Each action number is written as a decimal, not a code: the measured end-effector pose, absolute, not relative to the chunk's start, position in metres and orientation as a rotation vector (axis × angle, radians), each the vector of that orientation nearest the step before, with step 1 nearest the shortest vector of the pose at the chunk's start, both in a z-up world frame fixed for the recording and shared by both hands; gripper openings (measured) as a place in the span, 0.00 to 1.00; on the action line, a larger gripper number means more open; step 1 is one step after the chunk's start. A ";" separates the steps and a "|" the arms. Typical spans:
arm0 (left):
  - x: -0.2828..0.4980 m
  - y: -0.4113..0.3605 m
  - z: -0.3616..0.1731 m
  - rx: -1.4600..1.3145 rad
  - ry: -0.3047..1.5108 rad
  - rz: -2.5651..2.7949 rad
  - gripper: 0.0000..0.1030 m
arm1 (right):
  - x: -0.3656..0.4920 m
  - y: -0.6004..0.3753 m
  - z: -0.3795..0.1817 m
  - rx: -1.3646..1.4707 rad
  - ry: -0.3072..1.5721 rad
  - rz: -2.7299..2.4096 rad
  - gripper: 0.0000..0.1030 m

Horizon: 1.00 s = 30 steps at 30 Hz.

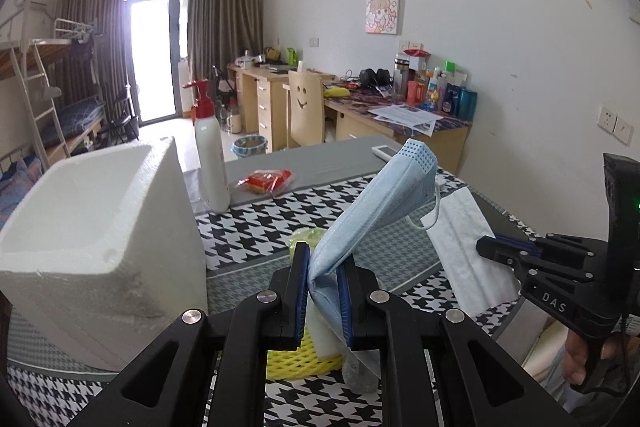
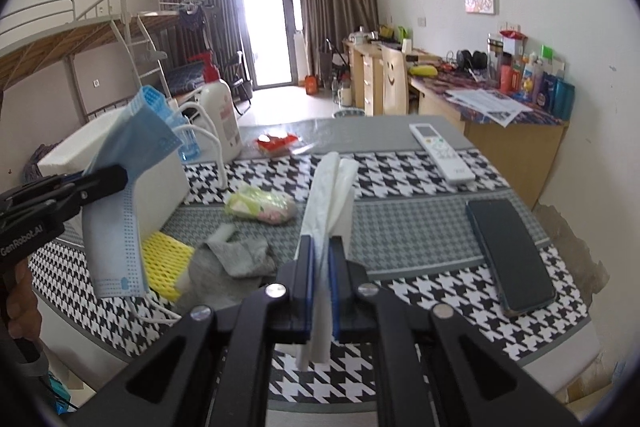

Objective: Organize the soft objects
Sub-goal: 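Carry both masks over the white foam box with both tools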

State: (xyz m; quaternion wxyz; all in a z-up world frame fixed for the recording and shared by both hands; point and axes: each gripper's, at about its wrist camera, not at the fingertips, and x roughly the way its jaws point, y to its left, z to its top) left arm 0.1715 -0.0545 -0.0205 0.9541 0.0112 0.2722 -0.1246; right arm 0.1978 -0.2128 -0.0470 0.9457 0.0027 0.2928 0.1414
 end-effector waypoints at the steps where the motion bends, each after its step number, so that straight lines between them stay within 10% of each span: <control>1: 0.171 -0.053 -0.018 0.023 0.545 -0.251 0.14 | 0.197 -0.212 -0.043 0.005 0.586 0.293 0.09; 30: 0.173 -0.013 0.034 0.011 0.401 -0.180 0.14 | 0.195 -0.176 0.006 -0.001 0.448 0.362 0.09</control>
